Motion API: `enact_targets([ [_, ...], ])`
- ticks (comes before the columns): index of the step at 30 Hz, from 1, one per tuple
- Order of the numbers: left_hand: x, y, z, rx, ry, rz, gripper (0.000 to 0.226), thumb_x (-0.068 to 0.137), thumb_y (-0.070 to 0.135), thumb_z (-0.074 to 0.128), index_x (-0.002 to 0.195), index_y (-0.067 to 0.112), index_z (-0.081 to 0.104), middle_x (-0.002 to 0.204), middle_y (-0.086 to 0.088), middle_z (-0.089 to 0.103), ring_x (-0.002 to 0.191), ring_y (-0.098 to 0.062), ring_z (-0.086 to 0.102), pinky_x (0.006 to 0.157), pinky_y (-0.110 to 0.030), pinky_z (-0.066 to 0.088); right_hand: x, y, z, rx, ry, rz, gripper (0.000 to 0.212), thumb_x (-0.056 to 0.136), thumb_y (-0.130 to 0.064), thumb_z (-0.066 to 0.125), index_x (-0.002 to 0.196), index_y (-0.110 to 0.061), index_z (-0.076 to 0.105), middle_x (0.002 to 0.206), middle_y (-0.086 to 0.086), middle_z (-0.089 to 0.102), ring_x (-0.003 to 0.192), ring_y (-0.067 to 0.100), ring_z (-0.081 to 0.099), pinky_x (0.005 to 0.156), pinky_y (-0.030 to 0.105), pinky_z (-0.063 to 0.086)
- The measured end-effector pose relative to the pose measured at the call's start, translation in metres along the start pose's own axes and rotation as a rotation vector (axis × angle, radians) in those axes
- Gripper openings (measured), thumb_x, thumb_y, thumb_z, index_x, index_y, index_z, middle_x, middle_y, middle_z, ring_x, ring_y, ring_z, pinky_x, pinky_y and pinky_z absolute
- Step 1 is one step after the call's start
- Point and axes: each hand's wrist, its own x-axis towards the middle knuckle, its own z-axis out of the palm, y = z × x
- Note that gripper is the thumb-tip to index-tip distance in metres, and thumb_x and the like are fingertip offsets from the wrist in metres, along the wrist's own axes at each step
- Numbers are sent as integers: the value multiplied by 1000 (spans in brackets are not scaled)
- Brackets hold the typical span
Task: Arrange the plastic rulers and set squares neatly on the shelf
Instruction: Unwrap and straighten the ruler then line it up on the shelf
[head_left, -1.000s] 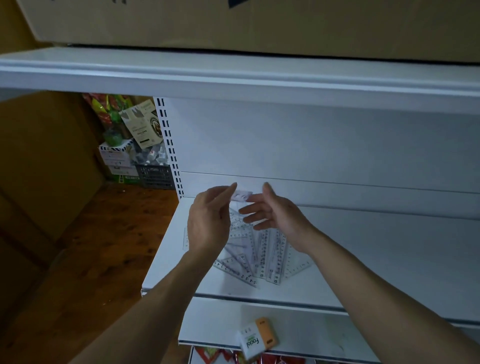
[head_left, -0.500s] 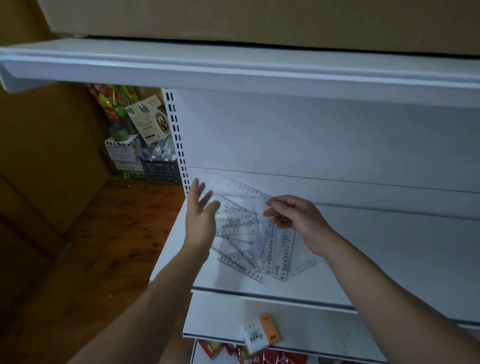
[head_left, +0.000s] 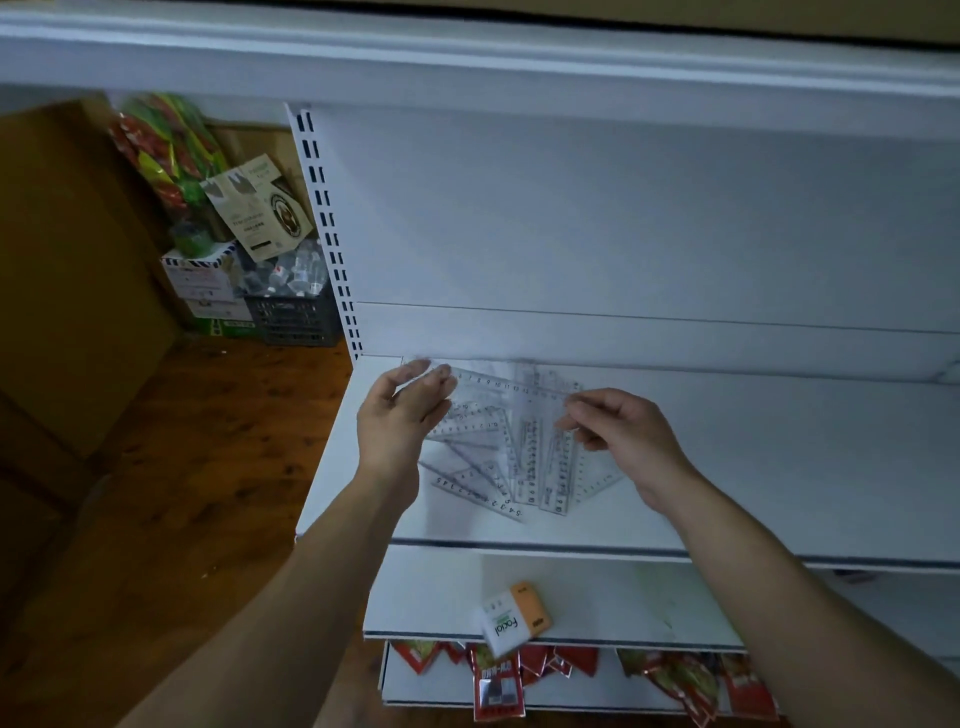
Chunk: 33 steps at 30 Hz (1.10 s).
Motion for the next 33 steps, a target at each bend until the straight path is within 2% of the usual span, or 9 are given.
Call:
enact_targets([
  [4, -8, -13, 16, 72, 3, 25, 22, 81, 6, 74, 99, 7, 61, 90, -5, 73, 92, -21, 70, 81, -28, 55, -7, 2, -23, 7, 90, -22, 8, 88, -10, 64, 88, -14, 70, 77, 4, 74, 62, 5, 62, 59, 15, 50],
  [8, -23, -26, 51, 131, -30, 60, 23, 82, 5, 73, 100, 3, 58, 92, -10, 73, 83, -15, 71, 74, -23, 56, -20, 12, -60, 10, 158, -42, 8, 88, -10, 64, 88, -15, 71, 77, 2, 74, 62, 7, 63, 59, 16, 49],
  [11, -38, -42, 87, 159, -81, 58, 18, 82, 3, 72, 92, 6, 58, 88, -10, 72, 81, -16, 71, 71, -22, 56, -37, 23, -101, 35, 229, -53, 11, 89, -8, 62, 85, -15, 70, 75, 1, 74, 59, 6, 62, 58, 14, 48],
  [18, -94, -105, 194, 268, -250, 35, 8, 83, 4, 69, 83, 11, 67, 79, -6, 69, 74, -11, 67, 69, -20, 52, -94, 52, -237, 46, 423, -54, 8, 89, -10, 62, 91, -11, 70, 77, 3, 73, 59, 4, 61, 59, 15, 49],
  [25, -184, -188, 326, 344, -479, 49, 6, 83, 7, 70, 89, 8, 72, 76, -5, 70, 76, -13, 66, 69, -24, 52, -181, 92, -401, 102, 613, -40, 7, 91, -6, 60, 93, -7, 67, 72, -3, 71, 62, 4, 63, 59, 13, 50],
  [28, -218, -215, 374, 352, -566, 50, 7, 83, 8, 70, 89, 8, 73, 77, -4, 70, 77, -13, 67, 71, -25, 53, -213, 105, -455, 79, 699, -45, 8, 91, -6, 59, 93, -9, 66, 77, 2, 68, 60, 1, 62, 58, 11, 48],
  [33, -255, -253, 439, 369, -644, 3, 10, 83, 8, 72, 92, 5, 73, 78, -6, 71, 76, -16, 67, 65, -25, 53, -249, 121, -523, 22, 811, -1, 13, 92, -8, 60, 101, -5, 68, 85, 11, 70, 69, 13, 62, 58, 12, 49],
])
